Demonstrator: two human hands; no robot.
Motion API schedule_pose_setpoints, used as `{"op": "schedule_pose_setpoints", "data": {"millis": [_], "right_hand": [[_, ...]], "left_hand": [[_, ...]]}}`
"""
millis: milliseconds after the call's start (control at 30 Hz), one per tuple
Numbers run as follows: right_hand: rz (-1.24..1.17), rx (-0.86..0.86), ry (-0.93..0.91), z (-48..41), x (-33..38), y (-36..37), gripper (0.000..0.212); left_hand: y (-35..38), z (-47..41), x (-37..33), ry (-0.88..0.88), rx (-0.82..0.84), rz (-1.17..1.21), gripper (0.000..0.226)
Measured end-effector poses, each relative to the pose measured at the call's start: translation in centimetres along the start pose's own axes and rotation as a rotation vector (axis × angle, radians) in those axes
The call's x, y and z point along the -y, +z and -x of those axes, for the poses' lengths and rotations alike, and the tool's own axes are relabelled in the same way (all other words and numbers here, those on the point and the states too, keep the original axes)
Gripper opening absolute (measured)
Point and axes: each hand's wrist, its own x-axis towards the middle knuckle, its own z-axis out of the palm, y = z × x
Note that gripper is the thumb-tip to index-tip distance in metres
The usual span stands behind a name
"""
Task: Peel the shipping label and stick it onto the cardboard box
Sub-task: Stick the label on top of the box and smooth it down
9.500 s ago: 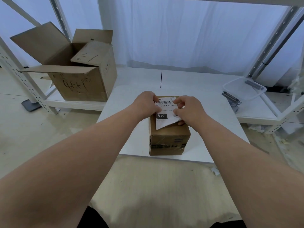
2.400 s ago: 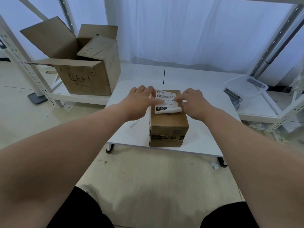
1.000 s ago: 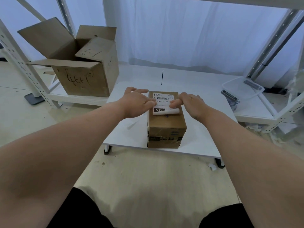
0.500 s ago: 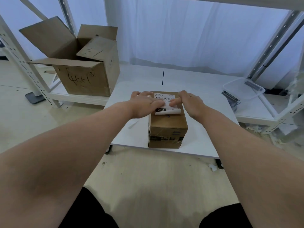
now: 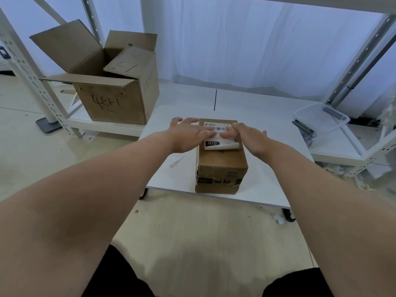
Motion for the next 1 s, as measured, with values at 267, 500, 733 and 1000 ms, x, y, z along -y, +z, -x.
{"op": "schedule_pose_setpoints", "data": {"millis": [267,500,733,1000], "right_hand": [[-0.087,-0.036,-0.035,0.3,0.8,0.0,0.046],[-0.191,-0.025,-0.008,-0.3,0.8,-0.7,0.037],[-0.129,-0.054,-0.083,-0.5,0.6,-1.1,0.054],[-0.203,-0.018,-0.065,-0.3,0.4,-1.1,0.051]], "left_hand": [[0.1,-0.3,-0.8,0.009,-0.002,-0.018,0.049],[0.1,-1.3,0.5,-0.108,-0.066,-0.018,0.052],[0.3,-2.1,-1.3,0.039,0.004,0.002,0.052],[-0.3,-3.1,-0.4,-0.041,0.028,-0.003,0.049]]}}
